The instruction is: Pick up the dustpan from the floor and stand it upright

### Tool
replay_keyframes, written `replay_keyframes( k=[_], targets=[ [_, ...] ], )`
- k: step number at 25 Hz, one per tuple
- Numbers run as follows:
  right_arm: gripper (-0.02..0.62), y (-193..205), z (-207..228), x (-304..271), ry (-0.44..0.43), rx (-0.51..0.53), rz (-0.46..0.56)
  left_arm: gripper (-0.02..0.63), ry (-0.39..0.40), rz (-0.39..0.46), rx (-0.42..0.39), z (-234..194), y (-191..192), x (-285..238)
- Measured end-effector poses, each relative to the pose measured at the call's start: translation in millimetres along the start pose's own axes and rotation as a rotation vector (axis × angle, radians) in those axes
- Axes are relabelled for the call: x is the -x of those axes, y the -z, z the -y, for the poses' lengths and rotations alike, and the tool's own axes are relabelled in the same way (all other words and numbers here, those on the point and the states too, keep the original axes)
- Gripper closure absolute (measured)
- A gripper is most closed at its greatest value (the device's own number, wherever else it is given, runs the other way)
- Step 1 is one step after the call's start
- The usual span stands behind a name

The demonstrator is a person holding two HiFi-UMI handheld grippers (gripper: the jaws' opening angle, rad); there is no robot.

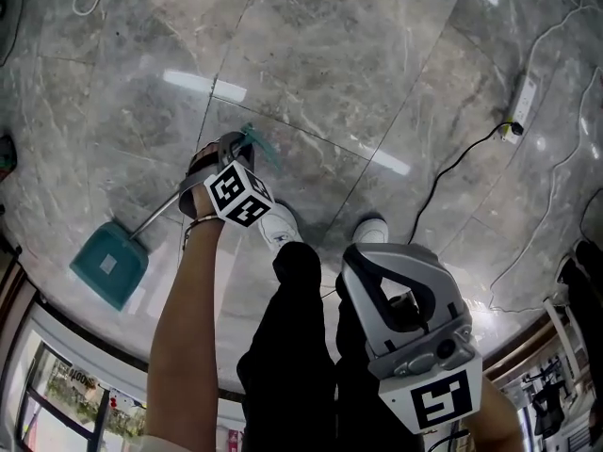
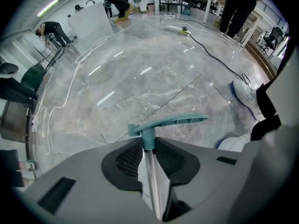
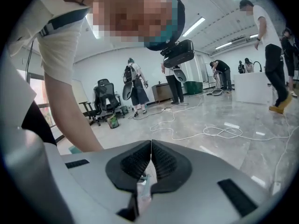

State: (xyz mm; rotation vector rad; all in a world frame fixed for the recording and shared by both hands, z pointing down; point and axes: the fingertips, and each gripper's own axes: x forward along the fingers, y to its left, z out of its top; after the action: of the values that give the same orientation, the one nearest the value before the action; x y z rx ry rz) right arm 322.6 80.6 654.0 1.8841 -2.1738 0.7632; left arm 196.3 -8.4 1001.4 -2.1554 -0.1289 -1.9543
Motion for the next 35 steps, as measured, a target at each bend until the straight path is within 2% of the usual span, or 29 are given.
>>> replay_keyframes(
  k=[4,9,14,17,21,26,31,35],
  targets=[
    [0.578,-62,-31,23,-0.041,0.005,0.000,0.508,-0.037,0.079,0.048,-23,0,79],
    [0.578,-152,-81,49,-0.140,0.076,0.023,0.509,-0.052,0.225,0.111,-49,8,185],
    [0.578,-207,-130,68,-0.207,0.140,0.025,0.509,-0.061,0.316,0.158,-64,40,269],
    [0.578,-224,-156,70,-0.232,0.171,0.021,0.509,-0.095,0.355,0.178,-75,63,308],
    [0.578,-236,-201,67,-0.256,0.189,-0.004,0.509,-0.135,0.454,0.212,-86,88,358],
    [0.578,-243,-284,44,-0.279,0.238,-0.032,0.509,-0.207,0.645,0.258,-96,154,437],
    [0.578,-244,-371,5,-0.204,0.139,0.018,0.509,-0.323,0.830,0.311,-97,231,519],
    [0.578,-245,-465,-27,-0.229,0.056,0.035,0.509,-0.444,0.899,0.402,-91,315,579]
  ],
)
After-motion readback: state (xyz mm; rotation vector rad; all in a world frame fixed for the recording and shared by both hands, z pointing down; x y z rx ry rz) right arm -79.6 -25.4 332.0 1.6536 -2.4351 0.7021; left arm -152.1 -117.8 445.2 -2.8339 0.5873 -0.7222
